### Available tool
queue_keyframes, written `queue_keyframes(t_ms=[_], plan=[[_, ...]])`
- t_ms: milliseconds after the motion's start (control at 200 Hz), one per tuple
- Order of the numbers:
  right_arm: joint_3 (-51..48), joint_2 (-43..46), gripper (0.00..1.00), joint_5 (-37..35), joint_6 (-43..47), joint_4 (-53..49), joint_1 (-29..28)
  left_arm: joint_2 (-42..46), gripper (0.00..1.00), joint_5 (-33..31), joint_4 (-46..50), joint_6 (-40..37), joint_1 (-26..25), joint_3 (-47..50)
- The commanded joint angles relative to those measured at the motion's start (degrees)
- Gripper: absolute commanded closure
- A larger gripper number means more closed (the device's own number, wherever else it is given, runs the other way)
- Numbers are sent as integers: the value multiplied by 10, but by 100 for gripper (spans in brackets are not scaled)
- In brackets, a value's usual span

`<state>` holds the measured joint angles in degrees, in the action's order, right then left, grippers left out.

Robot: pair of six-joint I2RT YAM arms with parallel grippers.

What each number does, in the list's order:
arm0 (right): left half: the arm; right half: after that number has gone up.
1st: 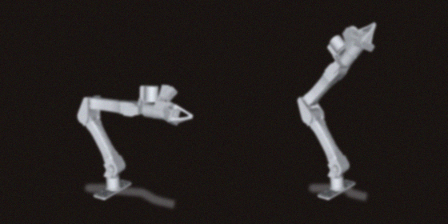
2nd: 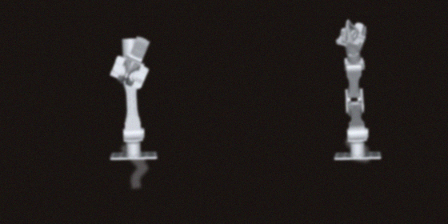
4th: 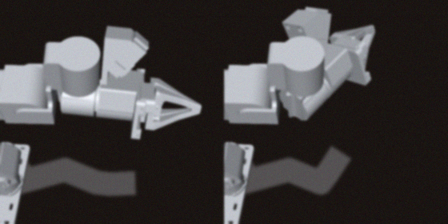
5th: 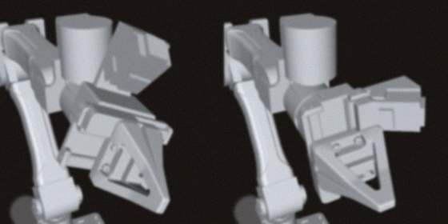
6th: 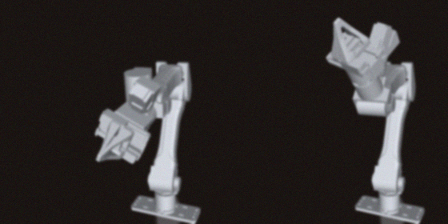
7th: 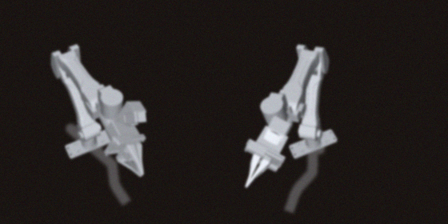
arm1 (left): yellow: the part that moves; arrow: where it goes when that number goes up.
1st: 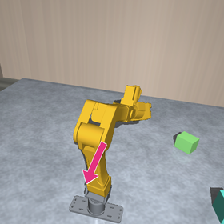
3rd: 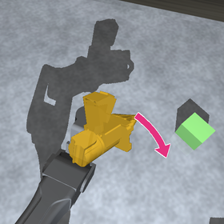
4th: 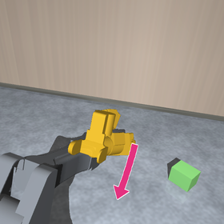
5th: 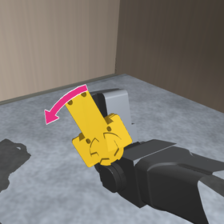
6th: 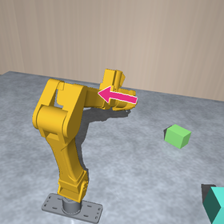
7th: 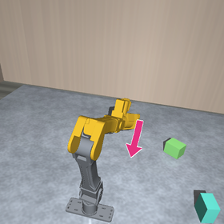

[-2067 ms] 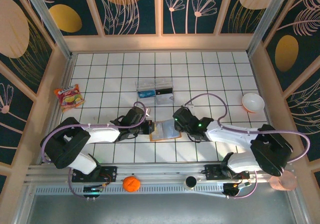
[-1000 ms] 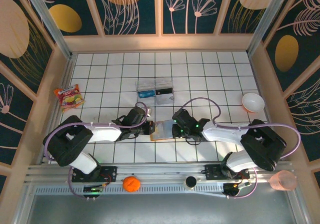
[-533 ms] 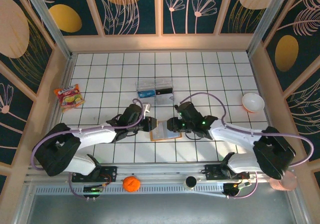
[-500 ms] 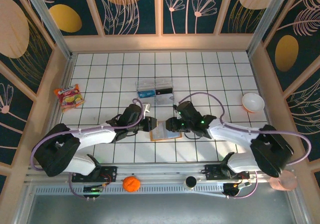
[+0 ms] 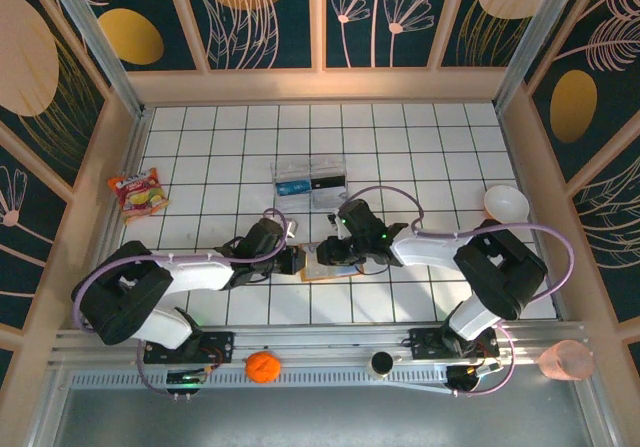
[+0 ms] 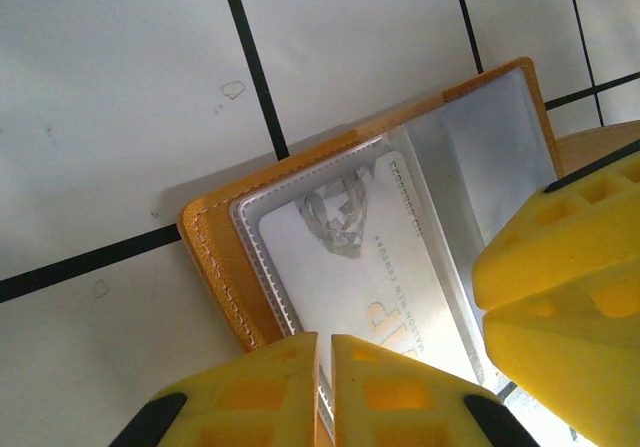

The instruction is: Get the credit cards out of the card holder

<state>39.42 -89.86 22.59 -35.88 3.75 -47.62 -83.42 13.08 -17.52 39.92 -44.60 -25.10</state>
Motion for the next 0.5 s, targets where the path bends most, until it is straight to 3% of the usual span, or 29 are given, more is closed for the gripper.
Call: queue_keyframes(t_ms=[0, 495], plan=[[12, -10, 75, -7, 12, 3, -2, -5, 89, 3, -23, 1, -2, 4], [4, -38, 77, -44, 9, -9, -14, -11, 91, 4, -28, 3, -2, 3]])
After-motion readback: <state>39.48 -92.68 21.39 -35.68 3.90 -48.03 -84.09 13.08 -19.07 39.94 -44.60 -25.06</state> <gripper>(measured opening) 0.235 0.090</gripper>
